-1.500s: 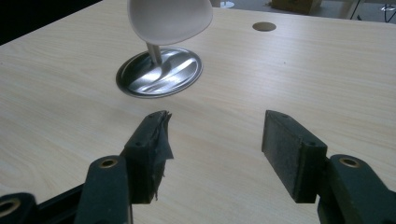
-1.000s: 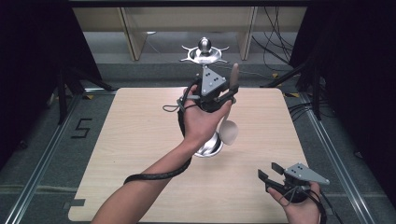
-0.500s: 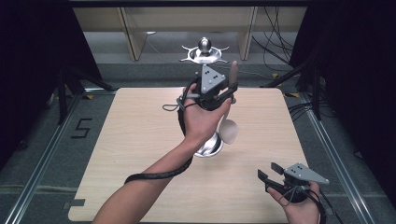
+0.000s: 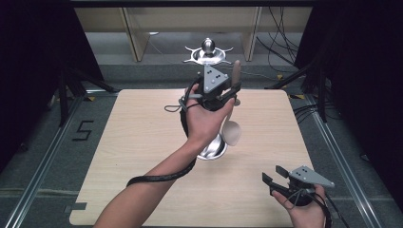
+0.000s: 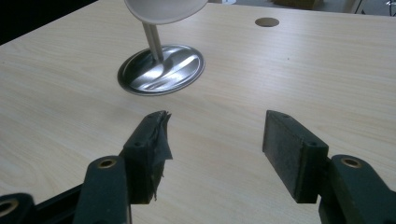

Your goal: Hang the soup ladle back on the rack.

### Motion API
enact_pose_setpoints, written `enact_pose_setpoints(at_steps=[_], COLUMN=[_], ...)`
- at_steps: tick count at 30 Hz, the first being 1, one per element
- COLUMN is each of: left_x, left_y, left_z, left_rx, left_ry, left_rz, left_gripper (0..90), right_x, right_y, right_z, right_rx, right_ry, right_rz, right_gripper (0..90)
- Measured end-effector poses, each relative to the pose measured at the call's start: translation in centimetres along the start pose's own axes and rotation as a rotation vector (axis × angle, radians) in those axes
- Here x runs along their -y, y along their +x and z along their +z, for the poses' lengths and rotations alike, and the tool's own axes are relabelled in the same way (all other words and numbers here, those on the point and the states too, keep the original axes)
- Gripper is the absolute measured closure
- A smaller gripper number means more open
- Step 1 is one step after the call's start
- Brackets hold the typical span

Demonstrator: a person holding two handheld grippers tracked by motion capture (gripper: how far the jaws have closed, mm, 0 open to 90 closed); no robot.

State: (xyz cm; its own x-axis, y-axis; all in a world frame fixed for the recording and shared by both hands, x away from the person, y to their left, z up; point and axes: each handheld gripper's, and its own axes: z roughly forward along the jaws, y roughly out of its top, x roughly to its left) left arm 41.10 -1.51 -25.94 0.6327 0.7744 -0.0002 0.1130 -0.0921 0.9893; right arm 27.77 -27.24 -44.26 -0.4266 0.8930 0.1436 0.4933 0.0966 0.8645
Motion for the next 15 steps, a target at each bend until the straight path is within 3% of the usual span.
enact_pose_setpoints(at_steps=[5,7,8,15], left_x=[0.01,-0.01,-0.03,-0.05], left_y=[0.02,0.0,-0.01,0.11], left_z=[0.07,0.08,0.06,-0.01], left_rx=[0.0,-0.002,-0.005,-0.025], left_ry=[-0.009,-0.013,-0.013,-0.016], left_rz=[-0.006,-0.011,-0.008,-0.016], left_gripper=[73.6,73.7,73.7,73.6], right_x=[0.02,0.03,-0.05,-0.02], right_y=[0.07,-0.14,-0.45,-0.41], right_z=[-0.03,0.03,-0.06,0.03], right_rx=[-0.001,0.001,0.018,0.005], right_ry=[0.011,0.008,0.008,0.006], right_rz=[0.019,-0.004,-0.048,-0.038], right_gripper=[40.7,40.6,40.6,40.4])
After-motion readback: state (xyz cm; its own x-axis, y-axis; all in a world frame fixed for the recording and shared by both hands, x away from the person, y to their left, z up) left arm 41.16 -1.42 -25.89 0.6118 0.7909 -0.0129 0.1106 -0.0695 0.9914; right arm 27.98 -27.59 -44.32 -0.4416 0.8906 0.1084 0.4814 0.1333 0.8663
